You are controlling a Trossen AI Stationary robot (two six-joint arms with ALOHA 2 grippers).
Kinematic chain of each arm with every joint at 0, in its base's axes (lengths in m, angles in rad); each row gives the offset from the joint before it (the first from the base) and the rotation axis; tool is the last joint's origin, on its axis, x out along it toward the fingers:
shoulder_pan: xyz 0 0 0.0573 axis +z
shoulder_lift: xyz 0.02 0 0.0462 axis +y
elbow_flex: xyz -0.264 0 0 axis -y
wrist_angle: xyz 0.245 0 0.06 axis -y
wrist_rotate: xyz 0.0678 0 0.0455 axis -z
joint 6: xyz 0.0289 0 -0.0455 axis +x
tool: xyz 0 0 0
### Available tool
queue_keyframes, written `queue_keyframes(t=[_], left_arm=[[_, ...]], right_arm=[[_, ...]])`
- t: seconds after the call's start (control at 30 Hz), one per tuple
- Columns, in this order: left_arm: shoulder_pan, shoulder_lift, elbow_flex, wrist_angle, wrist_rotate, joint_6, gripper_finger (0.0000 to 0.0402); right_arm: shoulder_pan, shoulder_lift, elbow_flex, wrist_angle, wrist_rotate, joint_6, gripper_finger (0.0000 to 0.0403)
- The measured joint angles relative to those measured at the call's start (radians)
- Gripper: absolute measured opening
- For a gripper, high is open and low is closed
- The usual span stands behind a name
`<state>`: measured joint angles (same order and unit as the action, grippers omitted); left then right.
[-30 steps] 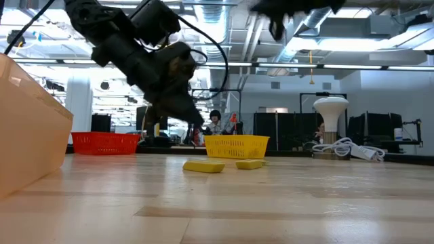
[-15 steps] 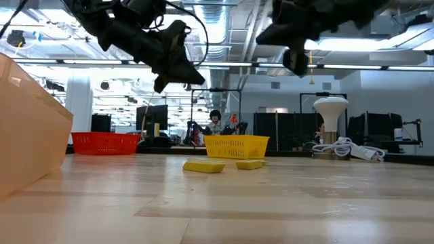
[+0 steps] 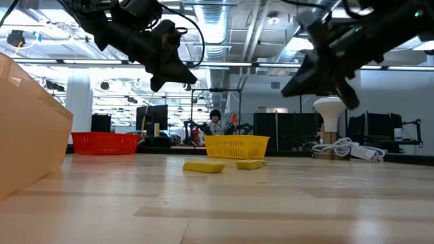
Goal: Pick & Place School Supplies
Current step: Put the yellow eraser into the red bin
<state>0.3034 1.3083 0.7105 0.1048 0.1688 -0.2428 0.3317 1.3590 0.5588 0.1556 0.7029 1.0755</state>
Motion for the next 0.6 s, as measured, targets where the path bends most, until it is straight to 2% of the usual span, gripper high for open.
queue_keyframes(t=[0.17,0.33,0.6], left_arm=[[-0.003,0.0,0.0,-0.016,0.002,0.0,0.0],[-0.003,0.0,0.0,-0.015,-0.007,0.007,0.0],[-0.003,0.0,-0.024,-0.011,-0.038,0.008,0.0]], right_arm=[[-0.008,0.154,0.037,0.032,-0.085,0.027,0.0],[-0.013,0.302,0.125,0.062,-0.207,-0.035,0.0],[-0.013,0.475,0.172,0.268,-0.335,-0.064,0.0]])
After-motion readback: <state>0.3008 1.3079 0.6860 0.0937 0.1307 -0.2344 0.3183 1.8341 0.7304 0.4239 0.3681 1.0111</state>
